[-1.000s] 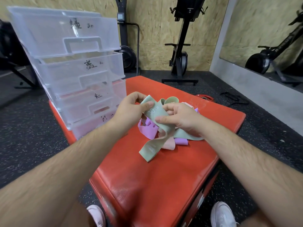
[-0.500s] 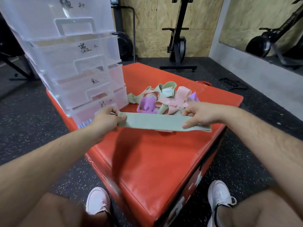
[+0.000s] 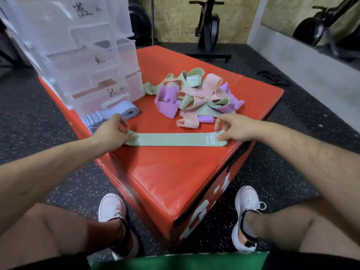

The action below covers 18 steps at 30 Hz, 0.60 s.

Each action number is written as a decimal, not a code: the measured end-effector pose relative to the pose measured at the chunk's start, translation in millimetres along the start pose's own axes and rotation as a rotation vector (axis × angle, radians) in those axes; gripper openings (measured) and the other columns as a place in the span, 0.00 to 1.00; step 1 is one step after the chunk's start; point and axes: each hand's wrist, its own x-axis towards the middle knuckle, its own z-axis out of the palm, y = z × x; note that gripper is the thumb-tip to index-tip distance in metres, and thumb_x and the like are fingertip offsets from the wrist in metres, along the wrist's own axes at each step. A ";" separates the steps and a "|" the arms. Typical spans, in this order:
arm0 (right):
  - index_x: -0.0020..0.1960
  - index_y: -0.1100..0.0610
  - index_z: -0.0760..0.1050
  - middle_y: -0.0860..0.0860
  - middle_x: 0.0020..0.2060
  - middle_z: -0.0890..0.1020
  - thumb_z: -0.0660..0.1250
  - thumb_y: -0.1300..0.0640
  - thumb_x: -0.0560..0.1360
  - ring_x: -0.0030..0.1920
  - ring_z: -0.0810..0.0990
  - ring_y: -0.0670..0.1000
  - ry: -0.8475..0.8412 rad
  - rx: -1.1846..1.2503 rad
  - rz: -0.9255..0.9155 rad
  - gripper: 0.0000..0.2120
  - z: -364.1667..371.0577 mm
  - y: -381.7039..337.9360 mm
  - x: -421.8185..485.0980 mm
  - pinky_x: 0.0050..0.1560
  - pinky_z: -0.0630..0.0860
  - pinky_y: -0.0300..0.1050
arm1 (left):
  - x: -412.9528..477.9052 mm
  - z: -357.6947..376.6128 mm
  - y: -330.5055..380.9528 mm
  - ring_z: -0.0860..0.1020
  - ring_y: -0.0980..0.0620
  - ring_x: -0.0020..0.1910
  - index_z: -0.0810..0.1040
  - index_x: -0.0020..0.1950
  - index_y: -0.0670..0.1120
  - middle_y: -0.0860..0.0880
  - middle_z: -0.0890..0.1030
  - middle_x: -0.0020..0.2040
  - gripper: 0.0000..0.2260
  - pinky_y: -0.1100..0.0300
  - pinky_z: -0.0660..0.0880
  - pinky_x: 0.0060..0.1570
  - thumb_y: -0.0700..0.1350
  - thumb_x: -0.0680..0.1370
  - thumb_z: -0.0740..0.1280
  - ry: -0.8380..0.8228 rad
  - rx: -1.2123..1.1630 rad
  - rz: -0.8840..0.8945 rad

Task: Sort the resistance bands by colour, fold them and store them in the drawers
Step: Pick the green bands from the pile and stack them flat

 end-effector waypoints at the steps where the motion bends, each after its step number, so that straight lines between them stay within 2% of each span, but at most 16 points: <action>1: 0.50 0.54 0.77 0.52 0.38 0.80 0.75 0.60 0.72 0.33 0.76 0.47 0.012 -0.013 -0.007 0.10 0.6 1.0 -0.5 0.35 0.71 0.41 | -0.3 0.2 -1.1 0.74 0.51 0.34 0.73 0.49 0.47 0.49 0.78 0.38 0.17 0.58 0.69 0.34 0.48 0.70 0.79 0.000 0.010 0.025; 5: 0.45 0.50 0.81 0.51 0.41 0.83 0.76 0.56 0.72 0.38 0.77 0.48 0.033 -0.107 -0.029 0.05 2.7 3.9 -0.8 0.41 0.73 0.44 | 1.4 1.5 -2.3 0.76 0.49 0.34 0.79 0.41 0.46 0.48 0.79 0.35 0.09 0.58 0.69 0.34 0.46 0.72 0.78 -0.010 0.159 0.197; 8: 0.44 0.48 0.82 0.46 0.39 0.81 0.77 0.54 0.72 0.38 0.77 0.47 0.018 -0.125 -0.009 0.04 0.8 3.3 0.3 0.39 0.72 0.42 | 2.1 0.1 -0.8 0.78 0.50 0.39 0.80 0.42 0.47 0.49 0.81 0.39 0.07 0.57 0.70 0.37 0.48 0.74 0.75 -0.052 0.234 0.190; 11: 0.43 0.46 0.83 0.44 0.41 0.83 0.77 0.49 0.71 0.43 0.80 0.47 -0.011 -0.157 -0.016 0.04 -9.2 -2.1 2.3 0.45 0.77 0.45 | 5.5 -4.3 4.2 0.78 0.52 0.39 0.81 0.40 0.48 0.52 0.81 0.38 0.04 0.61 0.70 0.34 0.46 0.73 0.74 -0.083 0.279 0.147; 13: 0.44 0.46 0.83 0.44 0.42 0.83 0.75 0.47 0.72 0.45 0.80 0.46 0.040 -0.146 -0.026 0.04 -19.2 -8.1 4.2 0.49 0.77 0.45 | 11.7 -5.8 11.9 0.79 0.51 0.38 0.80 0.37 0.49 0.52 0.81 0.35 0.04 0.61 0.69 0.33 0.43 0.72 0.71 -0.079 0.277 0.162; 15: 0.45 0.46 0.82 0.43 0.43 0.82 0.73 0.48 0.74 0.45 0.79 0.45 0.145 -0.131 -0.037 0.03 -27.7 -14.4 8.9 0.48 0.76 0.42 | 19.9 -3.3 25.6 0.78 0.50 0.37 0.78 0.36 0.48 0.53 0.79 0.33 0.06 0.61 0.68 0.34 0.42 0.72 0.70 -0.067 0.252 0.209; 18: 0.46 0.45 0.81 0.42 0.44 0.79 0.71 0.52 0.75 0.44 0.78 0.44 0.244 -0.117 -0.070 0.02 -32.0 -23.8 23.8 0.43 0.72 0.36 | 34.5 6.7 57.7 0.78 0.49 0.39 0.80 0.42 0.46 0.52 0.80 0.37 0.02 0.62 0.69 0.37 0.43 0.74 0.70 -0.025 0.203 0.303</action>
